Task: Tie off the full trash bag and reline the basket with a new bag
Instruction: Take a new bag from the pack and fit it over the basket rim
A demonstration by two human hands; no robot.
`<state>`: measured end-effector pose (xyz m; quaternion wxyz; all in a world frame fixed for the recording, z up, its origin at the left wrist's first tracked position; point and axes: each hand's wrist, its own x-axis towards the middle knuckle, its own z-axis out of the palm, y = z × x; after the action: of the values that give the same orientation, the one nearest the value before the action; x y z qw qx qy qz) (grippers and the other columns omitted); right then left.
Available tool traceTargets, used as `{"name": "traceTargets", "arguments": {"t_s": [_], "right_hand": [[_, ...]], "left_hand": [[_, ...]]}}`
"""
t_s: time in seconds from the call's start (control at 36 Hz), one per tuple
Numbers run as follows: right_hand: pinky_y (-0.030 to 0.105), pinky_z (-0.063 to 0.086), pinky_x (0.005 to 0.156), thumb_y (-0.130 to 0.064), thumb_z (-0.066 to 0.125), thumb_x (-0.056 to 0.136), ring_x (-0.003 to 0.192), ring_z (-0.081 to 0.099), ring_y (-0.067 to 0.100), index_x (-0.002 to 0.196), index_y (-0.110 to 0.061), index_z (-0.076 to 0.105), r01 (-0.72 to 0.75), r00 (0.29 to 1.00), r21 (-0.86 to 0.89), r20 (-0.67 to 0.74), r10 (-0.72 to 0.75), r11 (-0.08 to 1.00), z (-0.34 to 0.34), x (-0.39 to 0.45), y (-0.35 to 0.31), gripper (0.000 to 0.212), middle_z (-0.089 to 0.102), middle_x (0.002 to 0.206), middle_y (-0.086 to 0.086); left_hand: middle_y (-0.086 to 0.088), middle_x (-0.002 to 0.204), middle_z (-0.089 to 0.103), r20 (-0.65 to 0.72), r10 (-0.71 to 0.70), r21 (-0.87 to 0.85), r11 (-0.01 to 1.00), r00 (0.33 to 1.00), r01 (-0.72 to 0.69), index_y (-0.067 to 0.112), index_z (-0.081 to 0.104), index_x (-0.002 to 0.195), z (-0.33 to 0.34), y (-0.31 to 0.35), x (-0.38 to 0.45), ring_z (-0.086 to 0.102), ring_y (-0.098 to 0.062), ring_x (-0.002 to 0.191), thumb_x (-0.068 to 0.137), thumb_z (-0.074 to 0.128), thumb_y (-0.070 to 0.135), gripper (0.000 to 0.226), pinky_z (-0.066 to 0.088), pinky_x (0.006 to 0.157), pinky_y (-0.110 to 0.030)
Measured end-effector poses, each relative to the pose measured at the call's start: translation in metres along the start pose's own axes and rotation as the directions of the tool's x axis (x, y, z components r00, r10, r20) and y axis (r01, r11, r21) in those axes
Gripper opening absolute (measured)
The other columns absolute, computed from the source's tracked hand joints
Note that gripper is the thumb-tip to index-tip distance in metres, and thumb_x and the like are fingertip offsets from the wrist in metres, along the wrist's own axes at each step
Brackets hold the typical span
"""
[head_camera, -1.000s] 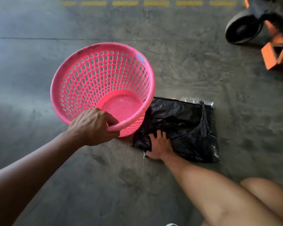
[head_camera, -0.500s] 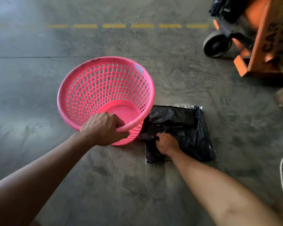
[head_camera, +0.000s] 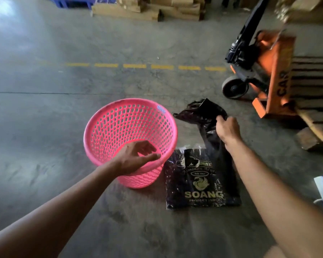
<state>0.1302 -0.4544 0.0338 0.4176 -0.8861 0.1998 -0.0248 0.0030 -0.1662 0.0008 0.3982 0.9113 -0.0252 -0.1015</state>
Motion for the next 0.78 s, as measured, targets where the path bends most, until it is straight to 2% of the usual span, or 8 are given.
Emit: {"name": "traceTargets", "arguments": {"t_s": [0.14,0.22,0.31,0.44,0.53,0.61,0.69,0.78], "right_hand": [[0.027,0.029,0.069,-0.018,0.053,0.098,0.107,0.062,0.043,0.107,0.004,0.069,0.425,0.905,0.060,-0.034,-0.423,0.903,-0.014,-0.055,-0.076,0.029,0.069,0.112,0.032],[0.032,0.034,0.067,-0.025,0.053,0.094,0.095,0.063,0.037,0.105,-0.008,0.068,0.771,0.636,-0.023,0.062,-0.769,0.636,0.002,-0.090,-0.097,0.026,0.072,0.100,0.017],[0.043,0.048,0.079,-0.037,0.043,0.086,0.097,0.058,0.032,0.102,-0.012,0.063,0.903,0.430,-0.139,0.284,-0.857,0.407,0.034,-0.111,-0.100,0.035,0.065,0.100,0.009],[0.049,0.049,0.082,-0.038,0.046,0.084,0.102,0.058,0.029,0.105,-0.020,0.063,0.956,0.294,-0.148,0.521,-0.802,0.254,0.086,-0.133,-0.075,0.033,0.065,0.103,0.003],[0.042,0.043,0.104,-0.056,0.056,0.082,0.124,0.053,0.024,0.122,-0.017,0.063,0.968,0.210,-0.029,0.635,-0.743,0.248,0.093,-0.131,-0.058,0.056,0.064,0.125,0.003],[0.037,0.038,0.111,-0.059,0.062,0.083,0.130,0.050,0.018,0.131,-0.021,0.062,0.925,0.294,0.063,0.508,-0.810,0.375,0.082,-0.119,-0.053,0.061,0.060,0.133,0.002],[0.037,0.045,0.104,-0.045,0.065,0.082,0.120,0.053,0.019,0.130,-0.019,0.059,0.821,0.566,-0.025,0.172,-0.806,0.571,0.074,-0.090,-0.046,0.055,0.056,0.127,0.004],[0.046,0.046,0.102,-0.042,0.066,0.082,0.124,0.051,0.032,0.138,-0.014,0.050,0.539,0.838,-0.133,-0.010,-0.545,0.832,0.067,-0.060,-0.033,0.065,0.053,0.132,0.014]], "left_hand": [[-0.016,0.106,0.074,-0.029,-0.111,-0.544,0.835,0.993,0.077,0.011,0.070,0.115,-0.022,0.028,0.009,0.073,-0.025,0.094,0.099,0.054,0.046,0.041,0.050,0.085,-0.038],[-0.013,0.111,0.073,-0.009,-0.222,-0.801,0.585,0.975,0.126,0.016,0.066,0.127,-0.044,0.047,0.009,0.073,-0.032,0.104,0.095,0.040,0.068,0.066,0.053,0.092,-0.045],[-0.010,0.116,0.076,-0.046,-0.280,-0.881,0.464,0.959,0.093,0.027,0.075,0.114,-0.071,0.050,0.008,0.074,-0.032,0.103,0.084,0.034,0.083,0.076,0.053,0.094,-0.048],[-0.010,0.113,0.074,-0.204,-0.442,-0.780,0.612,0.873,0.127,0.023,0.060,0.119,-0.090,0.026,-0.001,0.072,-0.022,0.082,0.055,0.088,0.052,0.075,0.059,0.073,-0.046],[-0.017,0.120,0.069,-0.319,-0.516,-0.714,0.683,0.795,0.157,0.024,0.053,0.124,-0.087,-0.011,-0.005,0.072,-0.030,0.095,0.036,0.085,0.032,0.094,0.061,0.080,-0.053],[-0.012,0.117,0.071,-0.366,-0.523,-0.624,0.752,0.770,0.214,0.041,0.045,0.116,-0.087,-0.037,-0.013,0.072,-0.032,0.101,0.043,0.081,0.037,0.082,0.060,0.089,-0.054],[-0.015,0.107,0.070,-0.403,-0.520,-0.508,0.812,0.753,0.289,0.040,0.033,0.123,-0.088,-0.033,-0.024,0.072,-0.031,0.095,0.060,0.082,0.028,0.080,0.060,0.087,-0.048],[-0.007,0.107,0.069,-0.443,-0.513,-0.423,0.843,0.735,0.333,0.027,0.046,0.121,-0.087,-0.039,-0.028,0.068,-0.022,0.096,0.072,0.085,0.019,0.063,0.057,0.083,-0.036]]}}
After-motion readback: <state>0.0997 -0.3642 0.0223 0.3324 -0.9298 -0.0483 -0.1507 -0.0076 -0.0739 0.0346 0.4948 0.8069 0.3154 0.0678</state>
